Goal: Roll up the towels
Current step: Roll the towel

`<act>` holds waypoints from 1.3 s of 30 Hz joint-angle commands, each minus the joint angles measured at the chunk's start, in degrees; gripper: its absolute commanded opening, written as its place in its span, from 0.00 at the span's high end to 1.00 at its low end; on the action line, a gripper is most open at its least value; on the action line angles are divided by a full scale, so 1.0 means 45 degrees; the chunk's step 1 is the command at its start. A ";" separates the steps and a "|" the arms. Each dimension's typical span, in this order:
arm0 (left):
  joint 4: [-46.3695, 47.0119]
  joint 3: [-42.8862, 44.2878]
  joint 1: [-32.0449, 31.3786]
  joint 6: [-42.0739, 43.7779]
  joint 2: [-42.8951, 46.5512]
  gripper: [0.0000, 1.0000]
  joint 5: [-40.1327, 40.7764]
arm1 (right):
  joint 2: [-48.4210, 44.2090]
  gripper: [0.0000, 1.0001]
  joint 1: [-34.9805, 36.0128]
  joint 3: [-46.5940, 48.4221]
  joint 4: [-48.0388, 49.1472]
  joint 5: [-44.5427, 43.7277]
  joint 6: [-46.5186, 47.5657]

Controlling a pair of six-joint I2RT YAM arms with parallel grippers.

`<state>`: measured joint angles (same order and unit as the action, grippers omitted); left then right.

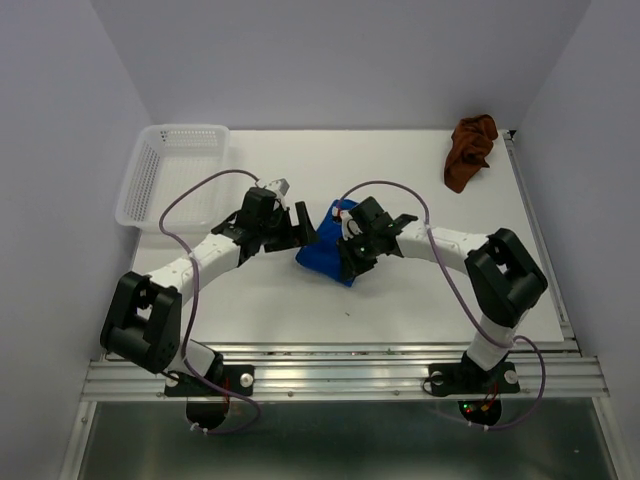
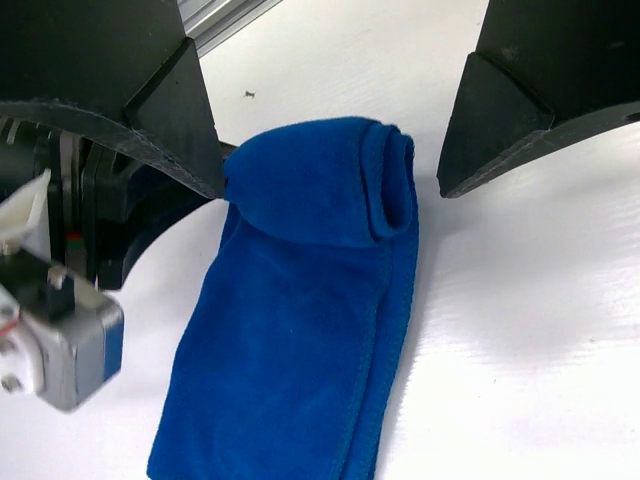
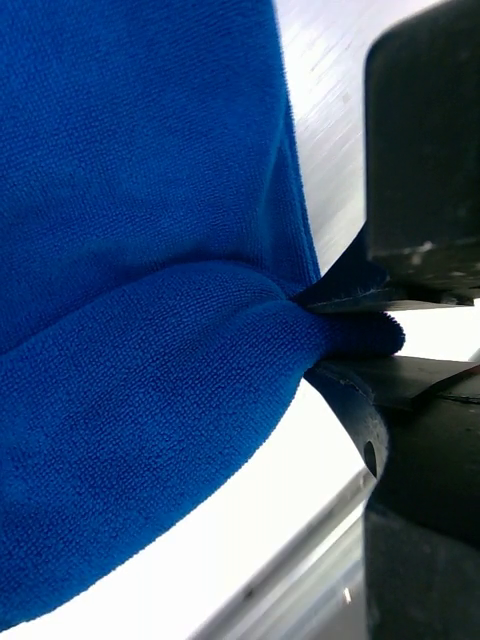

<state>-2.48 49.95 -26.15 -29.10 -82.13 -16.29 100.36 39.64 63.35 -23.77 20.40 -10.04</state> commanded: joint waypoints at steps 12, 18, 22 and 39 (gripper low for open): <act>0.1663 -0.2115 0.0089 -0.0310 0.1434 0.01 -0.1239 | 0.1780 0.86 -0.2771 0.0492 -0.0070 0.6207 -0.3138; 0.2933 -0.2370 -0.0165 -0.0505 0.0732 0.01 -0.1848 | 0.2464 0.87 -0.3319 0.0511 -0.0069 0.6599 -0.3432; 0.3168 -0.1942 -0.0204 -0.0564 -0.0283 0.01 -0.1926 | 0.2698 0.86 -0.3320 0.0687 -0.0108 0.6560 -0.3335; 0.4106 -0.1005 -0.0302 -0.1071 -0.2413 0.01 -0.2160 | 0.3245 0.85 -0.3320 0.1351 -0.1103 0.5447 -0.2612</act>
<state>13.23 42.28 -27.05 -33.41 -91.81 -24.84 113.86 24.82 67.46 -26.85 49.04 -23.64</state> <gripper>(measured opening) 0.986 0.218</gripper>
